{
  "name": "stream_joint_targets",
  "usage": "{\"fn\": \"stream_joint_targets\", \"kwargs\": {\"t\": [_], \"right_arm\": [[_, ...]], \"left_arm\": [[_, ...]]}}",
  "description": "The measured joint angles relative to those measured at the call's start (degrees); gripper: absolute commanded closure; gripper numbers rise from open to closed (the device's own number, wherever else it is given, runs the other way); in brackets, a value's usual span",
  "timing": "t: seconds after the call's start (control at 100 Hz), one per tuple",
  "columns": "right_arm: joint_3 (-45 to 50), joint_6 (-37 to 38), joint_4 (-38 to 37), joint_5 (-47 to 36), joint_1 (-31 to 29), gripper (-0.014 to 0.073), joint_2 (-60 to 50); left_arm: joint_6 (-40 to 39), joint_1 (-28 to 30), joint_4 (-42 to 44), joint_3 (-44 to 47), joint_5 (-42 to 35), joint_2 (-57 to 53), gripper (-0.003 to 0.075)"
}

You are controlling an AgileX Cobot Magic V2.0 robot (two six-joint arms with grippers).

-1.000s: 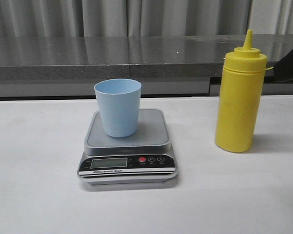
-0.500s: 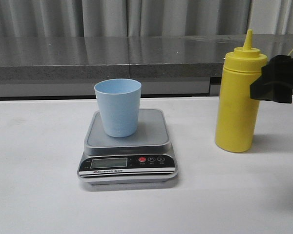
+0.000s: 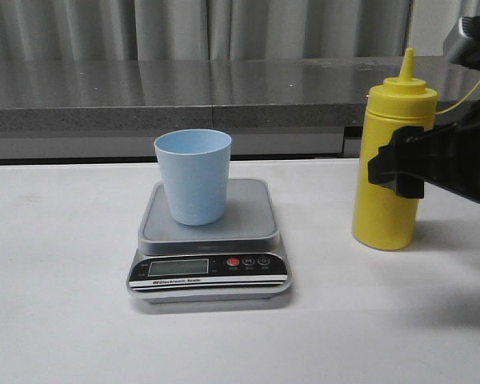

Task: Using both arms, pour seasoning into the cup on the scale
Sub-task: 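Close the right gripper around the yellow bottle's upper body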

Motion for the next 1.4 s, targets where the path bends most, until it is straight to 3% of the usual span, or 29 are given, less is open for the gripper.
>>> {"fn": "stream_joint_targets", "kwargs": {"t": [0.29, 1.01, 1.2, 1.4], "right_arm": [[-0.22, 0.0, 3.15, -7.98, 0.0, -0.0016, 4.39], [-7.99, 0.0, 4.18, -7.67, 0.0, -0.0008, 9.74], [-8.8, 0.0, 4.18, -7.67, 0.0, 0.0127, 10.23], [-8.89, 0.0, 4.18, -7.67, 0.0, 0.0403, 10.23]], "left_arm": [[0.0, 0.0, 0.0, 0.0, 0.0, 0.0, 0.074], [0.0, 0.0, 0.0, 0.0, 0.0, 0.0, 0.074], [0.0, 0.0, 0.0, 0.0, 0.0, 0.0, 0.074], [0.0, 0.0, 0.0, 0.0, 0.0, 0.0, 0.074]]}}
